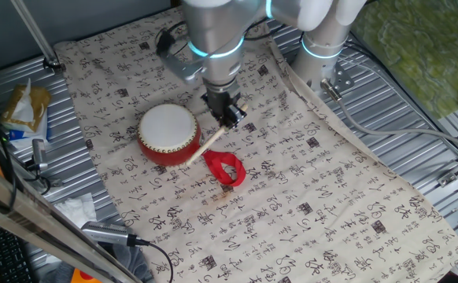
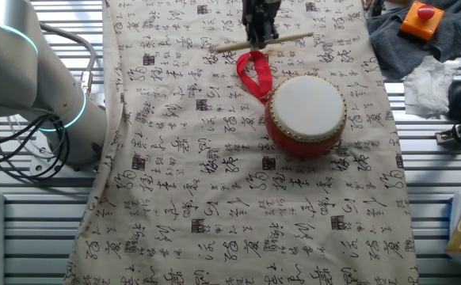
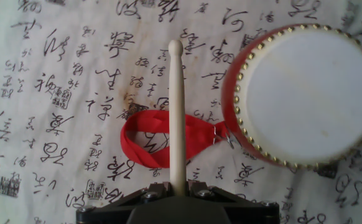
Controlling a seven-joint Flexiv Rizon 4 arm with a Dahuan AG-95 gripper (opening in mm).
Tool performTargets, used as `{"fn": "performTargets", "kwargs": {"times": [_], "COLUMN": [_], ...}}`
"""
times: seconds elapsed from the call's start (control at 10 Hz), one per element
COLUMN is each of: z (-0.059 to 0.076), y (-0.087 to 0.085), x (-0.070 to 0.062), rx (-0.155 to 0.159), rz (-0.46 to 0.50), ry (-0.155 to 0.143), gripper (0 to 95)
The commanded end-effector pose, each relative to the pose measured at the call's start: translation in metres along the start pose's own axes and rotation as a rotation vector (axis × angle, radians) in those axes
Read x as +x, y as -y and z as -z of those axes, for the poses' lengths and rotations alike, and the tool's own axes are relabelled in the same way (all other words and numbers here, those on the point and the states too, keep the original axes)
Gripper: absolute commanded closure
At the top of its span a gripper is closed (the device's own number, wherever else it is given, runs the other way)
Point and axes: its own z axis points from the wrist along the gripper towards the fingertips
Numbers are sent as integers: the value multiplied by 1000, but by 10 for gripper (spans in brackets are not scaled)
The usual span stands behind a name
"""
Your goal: Play the drum
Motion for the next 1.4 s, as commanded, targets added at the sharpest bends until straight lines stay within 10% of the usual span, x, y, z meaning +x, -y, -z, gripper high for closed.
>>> {"fn": "performTargets", "kwargs": {"times": [0.1, 0.8, 1.4], "z": [-2, -1, 20], "y": [-1, 1, 48], "x": [-4, -3, 36], "rx": [2, 14, -1], "rz": [-74, -143, -70], "ry": [-14, -30, -115], "gripper": [950, 950, 950]}}
